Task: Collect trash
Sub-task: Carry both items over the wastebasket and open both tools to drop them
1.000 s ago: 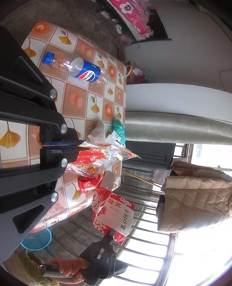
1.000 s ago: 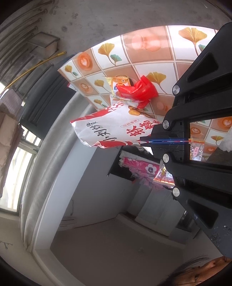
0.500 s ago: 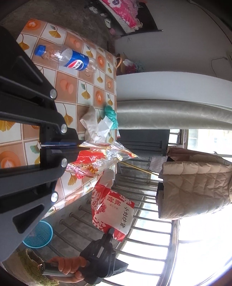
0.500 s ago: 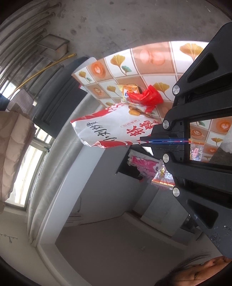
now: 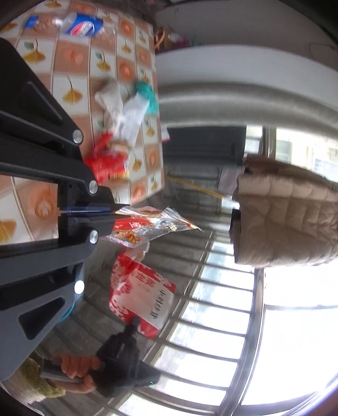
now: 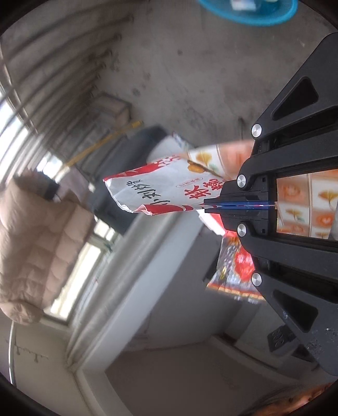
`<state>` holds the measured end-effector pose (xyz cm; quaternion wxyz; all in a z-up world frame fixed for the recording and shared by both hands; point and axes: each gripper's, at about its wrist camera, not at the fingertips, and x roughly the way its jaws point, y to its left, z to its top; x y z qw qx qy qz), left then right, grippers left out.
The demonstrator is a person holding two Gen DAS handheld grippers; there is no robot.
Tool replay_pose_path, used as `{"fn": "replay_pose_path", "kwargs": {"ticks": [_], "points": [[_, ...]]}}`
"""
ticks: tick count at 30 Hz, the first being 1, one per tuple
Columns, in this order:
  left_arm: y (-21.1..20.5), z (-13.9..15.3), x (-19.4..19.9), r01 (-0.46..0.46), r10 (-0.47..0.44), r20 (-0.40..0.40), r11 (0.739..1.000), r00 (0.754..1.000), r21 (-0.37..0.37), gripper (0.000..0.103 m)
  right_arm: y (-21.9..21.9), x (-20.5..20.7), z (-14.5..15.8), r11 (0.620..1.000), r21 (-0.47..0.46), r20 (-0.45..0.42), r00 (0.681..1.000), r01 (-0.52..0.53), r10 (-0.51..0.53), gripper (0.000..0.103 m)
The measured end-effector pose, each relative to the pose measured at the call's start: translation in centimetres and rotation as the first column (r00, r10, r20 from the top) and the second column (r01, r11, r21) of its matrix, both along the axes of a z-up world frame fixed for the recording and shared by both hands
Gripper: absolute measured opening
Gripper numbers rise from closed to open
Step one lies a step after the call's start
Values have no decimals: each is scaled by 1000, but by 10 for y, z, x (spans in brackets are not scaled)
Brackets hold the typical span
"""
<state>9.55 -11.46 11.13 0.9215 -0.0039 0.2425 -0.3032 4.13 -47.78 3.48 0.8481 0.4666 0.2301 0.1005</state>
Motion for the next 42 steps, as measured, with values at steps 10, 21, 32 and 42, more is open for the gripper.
{"fn": "replay_pose_path", "kwargs": {"ticks": [10,21,32,42], "points": [[-171,-57,23,329,-324,-297,944,898,-36,0,-78,-80,-81,952,-105,-243,921,287,-305,0],[-343,-189,0,503,-368,-517,852,773,145,16,-131,-131,-217,873,-98,-539,712,478,-450,17],[-284,-181,17,357,-233,-520,921,822,153,51,-140,-157,-268,807,-152,-676,536,571,-506,50],[-159,-109,14,193,-129,-399,973,908,123,63,-110,-84,-181,877,-269,-497,723,399,-481,58]]}}
